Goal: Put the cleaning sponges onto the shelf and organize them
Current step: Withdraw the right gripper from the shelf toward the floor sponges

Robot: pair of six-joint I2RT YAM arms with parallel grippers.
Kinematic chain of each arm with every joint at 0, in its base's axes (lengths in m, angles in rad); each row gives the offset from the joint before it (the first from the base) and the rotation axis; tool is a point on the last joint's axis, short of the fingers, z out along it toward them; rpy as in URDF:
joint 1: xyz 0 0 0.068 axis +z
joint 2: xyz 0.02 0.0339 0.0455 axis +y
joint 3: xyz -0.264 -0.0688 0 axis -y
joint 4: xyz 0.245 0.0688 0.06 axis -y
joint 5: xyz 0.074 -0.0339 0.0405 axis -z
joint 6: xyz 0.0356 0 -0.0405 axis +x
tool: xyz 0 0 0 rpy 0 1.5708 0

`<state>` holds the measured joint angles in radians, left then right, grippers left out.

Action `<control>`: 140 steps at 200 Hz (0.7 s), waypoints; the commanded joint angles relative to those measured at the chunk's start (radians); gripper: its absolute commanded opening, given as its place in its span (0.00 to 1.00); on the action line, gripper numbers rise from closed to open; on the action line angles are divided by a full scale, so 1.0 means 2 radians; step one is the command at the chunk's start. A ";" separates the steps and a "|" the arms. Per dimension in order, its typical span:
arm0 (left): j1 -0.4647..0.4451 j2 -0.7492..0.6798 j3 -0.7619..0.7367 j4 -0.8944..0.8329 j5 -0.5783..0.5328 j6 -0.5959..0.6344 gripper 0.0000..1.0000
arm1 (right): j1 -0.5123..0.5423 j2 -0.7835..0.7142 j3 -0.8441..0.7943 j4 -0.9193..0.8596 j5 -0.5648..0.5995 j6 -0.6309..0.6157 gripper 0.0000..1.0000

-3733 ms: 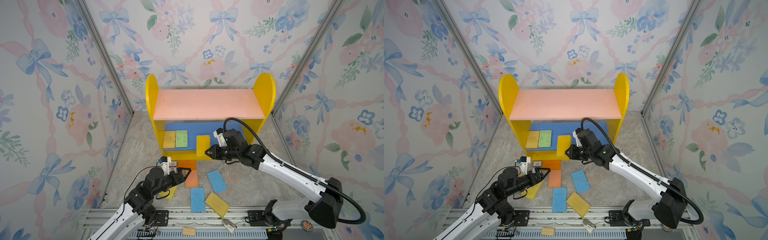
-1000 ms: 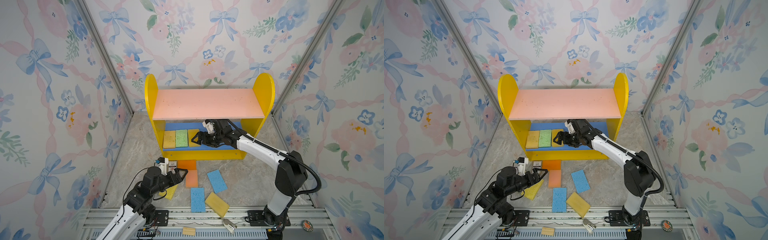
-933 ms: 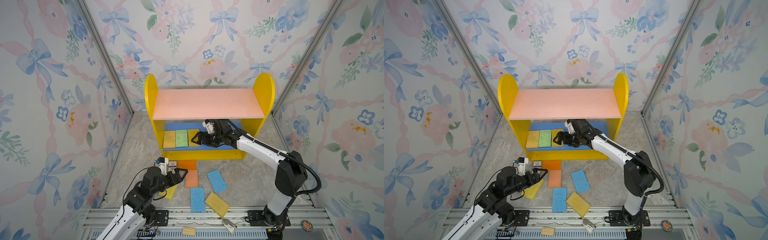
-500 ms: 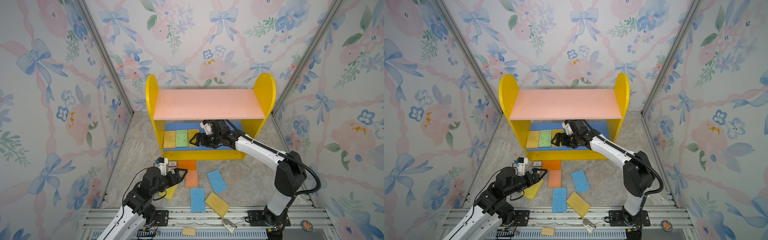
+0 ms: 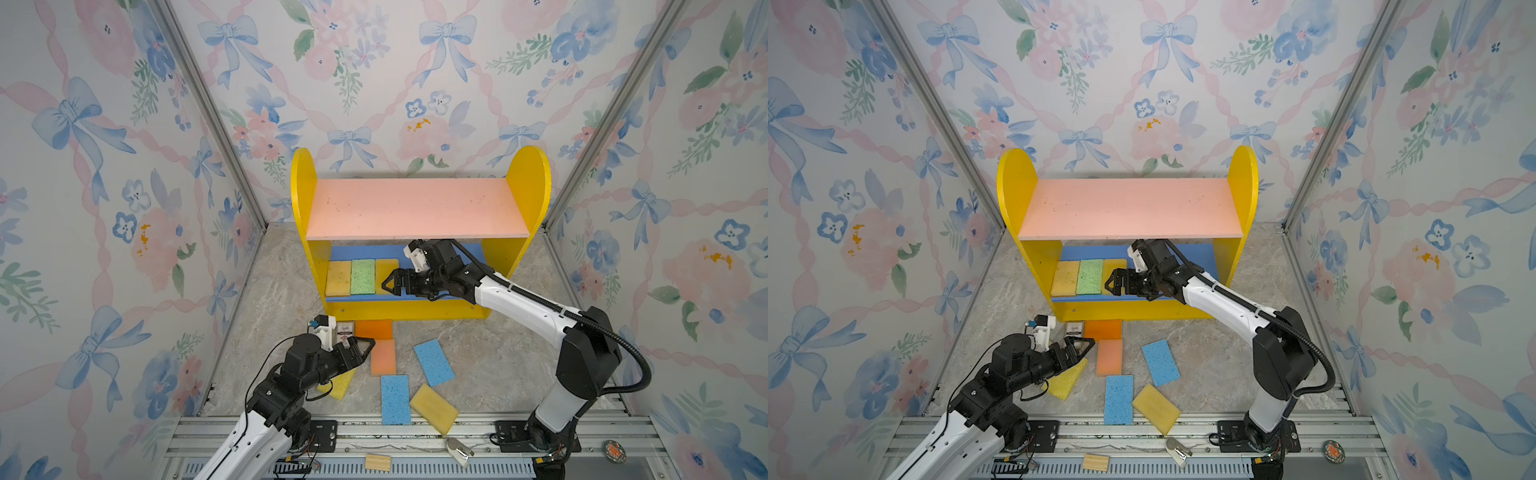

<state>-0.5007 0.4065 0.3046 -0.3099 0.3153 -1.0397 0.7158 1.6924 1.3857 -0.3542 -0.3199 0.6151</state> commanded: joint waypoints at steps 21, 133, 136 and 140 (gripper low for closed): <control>0.005 -0.002 -0.002 -0.003 0.005 0.005 0.98 | 0.012 -0.074 -0.053 0.037 0.036 -0.015 0.97; 0.005 -0.004 -0.007 -0.002 0.014 0.005 0.98 | 0.166 -0.209 -0.191 -0.223 0.129 -0.073 0.97; 0.005 -0.004 -0.007 -0.002 0.015 0.005 0.98 | 0.173 -0.211 -0.198 -0.223 0.131 -0.074 0.97; 0.005 -0.005 -0.008 -0.002 0.016 0.004 0.98 | 0.183 -0.213 -0.205 -0.222 0.132 -0.075 0.97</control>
<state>-0.4969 0.4007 0.3046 -0.3103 0.3248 -1.0397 1.0031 1.2900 1.0637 -0.7128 -0.1188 0.5072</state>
